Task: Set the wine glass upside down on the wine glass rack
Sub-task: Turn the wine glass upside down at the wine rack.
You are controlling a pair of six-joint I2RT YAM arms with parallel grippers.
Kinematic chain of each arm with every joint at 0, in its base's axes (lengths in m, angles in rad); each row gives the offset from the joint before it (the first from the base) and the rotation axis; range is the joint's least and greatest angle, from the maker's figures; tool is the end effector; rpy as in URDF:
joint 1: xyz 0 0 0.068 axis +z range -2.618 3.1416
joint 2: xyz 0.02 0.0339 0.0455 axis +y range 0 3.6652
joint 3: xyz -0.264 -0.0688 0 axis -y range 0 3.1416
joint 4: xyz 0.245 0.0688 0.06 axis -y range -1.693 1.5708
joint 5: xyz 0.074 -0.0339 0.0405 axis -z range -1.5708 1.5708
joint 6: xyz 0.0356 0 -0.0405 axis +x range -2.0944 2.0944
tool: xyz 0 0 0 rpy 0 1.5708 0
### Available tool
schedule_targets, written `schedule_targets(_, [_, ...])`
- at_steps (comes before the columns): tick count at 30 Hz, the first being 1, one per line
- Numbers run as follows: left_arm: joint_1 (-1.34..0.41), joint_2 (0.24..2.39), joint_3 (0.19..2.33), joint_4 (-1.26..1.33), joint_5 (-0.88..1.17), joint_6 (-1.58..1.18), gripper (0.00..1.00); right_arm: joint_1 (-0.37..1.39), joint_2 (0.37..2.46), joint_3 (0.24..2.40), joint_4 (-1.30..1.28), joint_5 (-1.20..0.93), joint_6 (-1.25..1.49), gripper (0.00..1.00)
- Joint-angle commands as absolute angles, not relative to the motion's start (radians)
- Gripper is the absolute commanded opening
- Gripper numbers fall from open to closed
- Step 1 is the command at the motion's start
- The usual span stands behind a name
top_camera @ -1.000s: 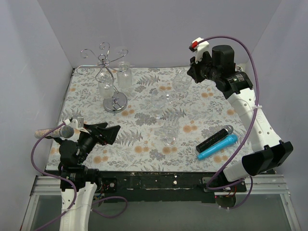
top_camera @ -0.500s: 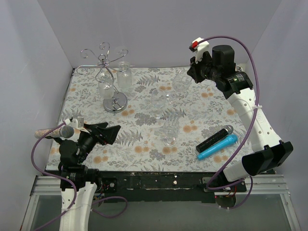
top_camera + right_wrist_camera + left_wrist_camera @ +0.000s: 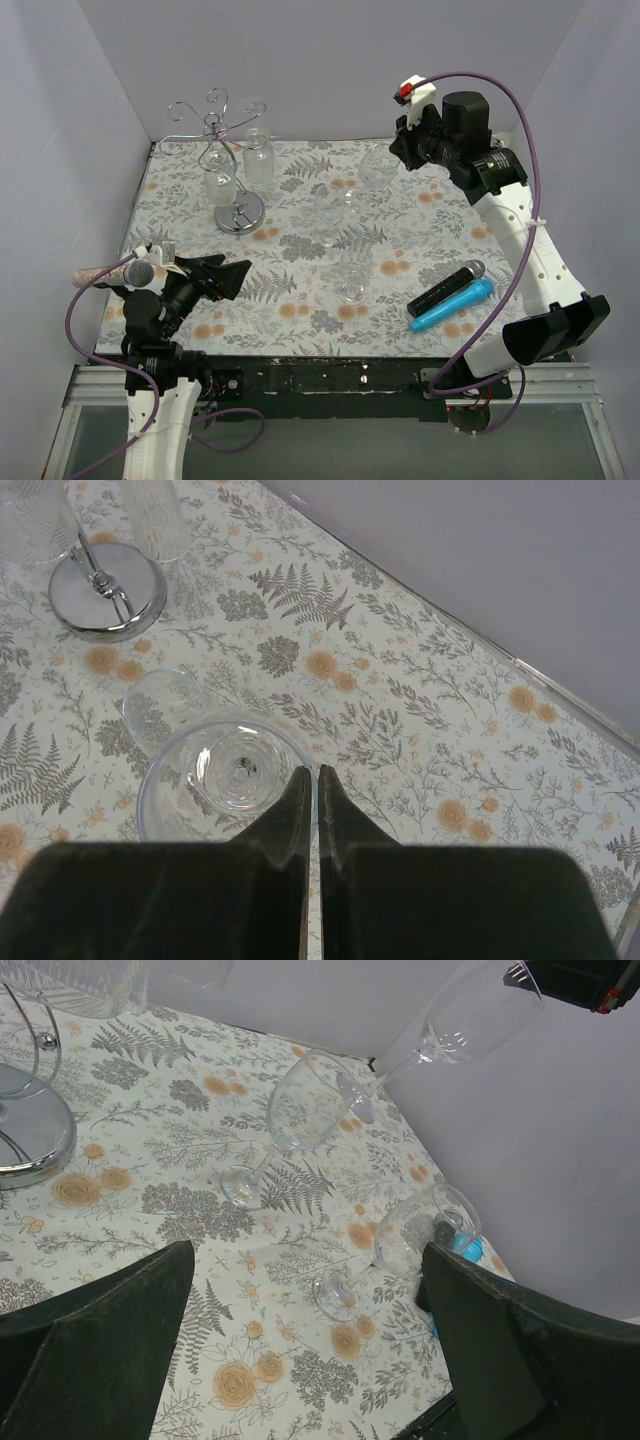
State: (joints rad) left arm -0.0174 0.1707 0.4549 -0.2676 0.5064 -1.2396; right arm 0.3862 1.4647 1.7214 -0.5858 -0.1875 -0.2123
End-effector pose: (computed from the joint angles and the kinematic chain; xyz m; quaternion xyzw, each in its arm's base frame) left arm 0.0830 -0.0187 0.2864 -0.2432 0.6585 -0.5479 0.4551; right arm 0.2911 0.1255 0.4610 -0.2908 0.7578 0.1262 0.5704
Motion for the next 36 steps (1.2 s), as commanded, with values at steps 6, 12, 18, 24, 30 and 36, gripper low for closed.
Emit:
schedule_targets(6, [-0.023, 0.195, 0.453, -0.244, 0.548, -1.267, 0.98, 0.385, 1.404, 1.779, -0.511, -0.167, -0.222, 0.01])
schedule_targets(12, [-0.023, 0.221, 0.433, -0.207, 0.595, -1.344, 0.98, 0.387, 1.352, 1.746, -0.512, -0.153, -0.232, 0.01])
schedule_targets(18, [-0.023, 0.311, 0.41, -0.12, 0.695, -1.509, 0.98, 0.385, 1.316, 1.74, -0.535, -0.215, -0.219, 0.01])
schedule_targets(24, [-0.032, 0.405, 0.481, -0.075, 0.733, -1.568, 0.98, 0.385, 1.315, 1.747, -0.554, -0.325, -0.189, 0.01])
schedule_targets(30, [-0.076, 0.506, 0.543, -0.051, 0.724, -1.601, 0.98, 0.385, 1.324, 1.759, -0.56, -0.429, -0.153, 0.01])
schedule_targets(36, [-0.403, 0.649, 0.609, -0.044, 0.432, -1.608, 0.98, 0.384, 1.33, 1.749, -0.554, -0.494, -0.123, 0.01])
